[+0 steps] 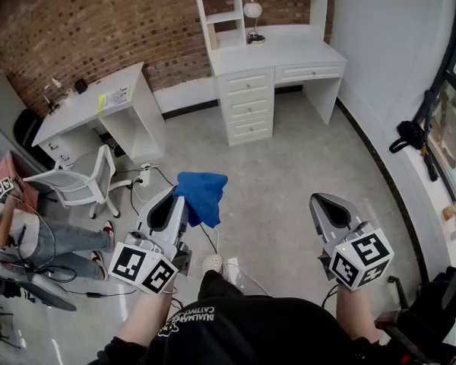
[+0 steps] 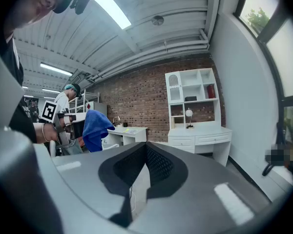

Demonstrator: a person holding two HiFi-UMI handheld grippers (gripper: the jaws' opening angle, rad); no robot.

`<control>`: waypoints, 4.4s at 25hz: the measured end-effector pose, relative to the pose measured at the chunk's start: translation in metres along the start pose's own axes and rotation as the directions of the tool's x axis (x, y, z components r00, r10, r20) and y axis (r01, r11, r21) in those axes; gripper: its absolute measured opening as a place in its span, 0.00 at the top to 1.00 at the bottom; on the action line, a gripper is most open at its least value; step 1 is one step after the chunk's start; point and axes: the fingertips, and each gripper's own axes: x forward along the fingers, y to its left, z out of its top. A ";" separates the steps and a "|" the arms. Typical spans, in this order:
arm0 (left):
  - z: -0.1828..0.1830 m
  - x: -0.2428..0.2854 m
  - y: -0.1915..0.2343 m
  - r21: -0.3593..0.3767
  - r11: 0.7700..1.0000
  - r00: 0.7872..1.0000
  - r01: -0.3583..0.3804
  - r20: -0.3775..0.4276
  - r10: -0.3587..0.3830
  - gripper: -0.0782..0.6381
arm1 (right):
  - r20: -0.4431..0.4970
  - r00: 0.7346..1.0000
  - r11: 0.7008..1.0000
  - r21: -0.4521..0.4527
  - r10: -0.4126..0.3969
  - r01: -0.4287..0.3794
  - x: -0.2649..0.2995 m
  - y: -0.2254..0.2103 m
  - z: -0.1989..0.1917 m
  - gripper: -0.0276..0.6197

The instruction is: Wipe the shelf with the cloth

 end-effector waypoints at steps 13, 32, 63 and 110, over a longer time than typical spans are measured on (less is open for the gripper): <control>0.000 -0.001 0.005 0.018 1.000 1.000 -0.006 -0.008 0.006 0.84 | 0.020 1.000 0.999 0.041 -0.003 0.002 0.010 -0.007 0.000 0.95; -0.020 0.145 0.140 -0.049 0.996 0.997 0.080 -0.013 -0.081 0.84 | -0.083 0.994 0.997 0.018 -0.070 0.072 0.178 -0.067 0.018 0.94; -0.014 0.381 0.262 -0.035 0.984 0.985 0.174 -0.002 -0.174 0.84 | -0.097 0.995 1.000 -0.004 0.001 -0.001 0.401 -0.203 0.085 0.95; -0.069 0.700 0.361 -0.068 0.985 0.987 -0.158 0.016 0.160 0.84 | -0.224 0.917 0.941 0.014 0.332 -0.337 0.654 -0.480 0.102 0.94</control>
